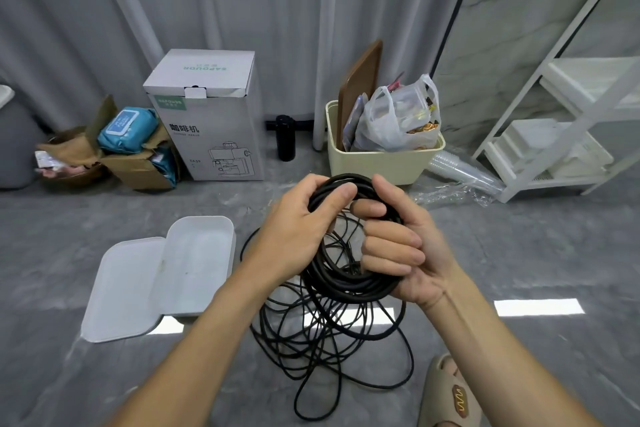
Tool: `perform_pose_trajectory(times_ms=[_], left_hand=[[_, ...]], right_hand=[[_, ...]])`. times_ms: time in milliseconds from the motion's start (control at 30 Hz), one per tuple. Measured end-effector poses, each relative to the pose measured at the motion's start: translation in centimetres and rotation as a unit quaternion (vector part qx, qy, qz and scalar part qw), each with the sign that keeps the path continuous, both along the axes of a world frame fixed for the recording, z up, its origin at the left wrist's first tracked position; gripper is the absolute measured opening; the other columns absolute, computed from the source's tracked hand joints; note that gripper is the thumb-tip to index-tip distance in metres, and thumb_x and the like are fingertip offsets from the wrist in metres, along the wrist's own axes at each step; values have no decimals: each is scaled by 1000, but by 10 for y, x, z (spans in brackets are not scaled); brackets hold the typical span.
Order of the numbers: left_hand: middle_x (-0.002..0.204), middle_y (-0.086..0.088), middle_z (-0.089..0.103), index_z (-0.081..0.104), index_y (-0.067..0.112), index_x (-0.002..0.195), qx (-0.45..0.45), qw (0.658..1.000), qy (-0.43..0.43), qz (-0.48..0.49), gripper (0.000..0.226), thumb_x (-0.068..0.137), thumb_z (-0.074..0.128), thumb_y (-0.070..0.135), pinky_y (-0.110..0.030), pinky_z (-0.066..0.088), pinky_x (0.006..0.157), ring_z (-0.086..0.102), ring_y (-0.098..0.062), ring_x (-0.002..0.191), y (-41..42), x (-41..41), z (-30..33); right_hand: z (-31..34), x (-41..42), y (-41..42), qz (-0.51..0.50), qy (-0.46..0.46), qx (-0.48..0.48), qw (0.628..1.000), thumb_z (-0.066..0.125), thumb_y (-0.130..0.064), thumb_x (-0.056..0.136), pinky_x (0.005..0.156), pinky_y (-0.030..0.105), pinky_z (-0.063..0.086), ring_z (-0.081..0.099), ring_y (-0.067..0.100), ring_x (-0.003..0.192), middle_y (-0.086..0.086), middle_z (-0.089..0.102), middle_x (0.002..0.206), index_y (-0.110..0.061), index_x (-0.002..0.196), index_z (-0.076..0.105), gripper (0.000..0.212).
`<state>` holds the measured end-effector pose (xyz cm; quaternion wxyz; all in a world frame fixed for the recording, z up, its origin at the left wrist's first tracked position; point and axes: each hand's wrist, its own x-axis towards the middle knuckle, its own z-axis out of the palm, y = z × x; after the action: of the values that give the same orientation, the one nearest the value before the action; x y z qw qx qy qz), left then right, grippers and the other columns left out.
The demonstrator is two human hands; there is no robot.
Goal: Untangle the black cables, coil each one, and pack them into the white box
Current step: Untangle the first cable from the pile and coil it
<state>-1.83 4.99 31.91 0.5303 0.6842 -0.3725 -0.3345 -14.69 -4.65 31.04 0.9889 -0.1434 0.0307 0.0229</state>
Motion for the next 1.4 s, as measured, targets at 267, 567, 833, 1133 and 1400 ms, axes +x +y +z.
perform_pose_trajectory(times_ms=[267, 567, 833, 1133, 1400], left_hand=[[55, 0, 51, 55, 16, 79, 25, 988, -137, 58, 56, 82, 45, 70, -30, 42, 56, 49, -12, 52, 5, -3, -2], [83, 16, 67, 63, 33, 106, -53, 997, -14, -57, 35, 94, 36, 51, -15, 44, 63, 57, 5, 65, 8, 2, 5], [56, 12, 60, 60, 33, 86, 125, 991, 39, -33, 54, 102, 15, 60, -19, 43, 54, 48, -6, 49, 9, 1, -9], [74, -3, 60, 50, 21, 127, 207, 950, 175, -154, 40, 103, 36, 49, -26, 45, 54, 54, -15, 53, 7, -19, -24], [62, 4, 53, 54, 9, 98, 280, 923, -111, -238, 43, 104, 34, 47, -33, 50, 71, 58, -12, 53, 7, -26, -17]], right_hand=[[-3, 6, 2, 7, 3, 34, 999, 57, -37, 99, 38, 25, 27, 31, 13, 32, -3, 32, 40, -3, 73, 54, 43], [8, -3, 2, -26, 26, -74, 997, 65, -42, 92, 31, 20, 19, 21, 9, 26, -8, 24, 34, -14, 61, 51, 44], [23, -2, 0, -143, -69, -25, 987, 53, -19, 101, 50, 23, 36, 38, 8, 44, 1, 42, 48, 0, 150, 19, 63], [37, 8, 5, -415, 119, -96, 897, 58, -19, 88, 63, 19, 57, 72, 9, 73, -4, 76, 91, -14, 105, 65, 19], [24, 14, 11, -459, 183, -306, 814, 51, -15, 100, 96, 35, 52, 72, 28, 100, 6, 74, 107, -21, 135, 42, 37]])
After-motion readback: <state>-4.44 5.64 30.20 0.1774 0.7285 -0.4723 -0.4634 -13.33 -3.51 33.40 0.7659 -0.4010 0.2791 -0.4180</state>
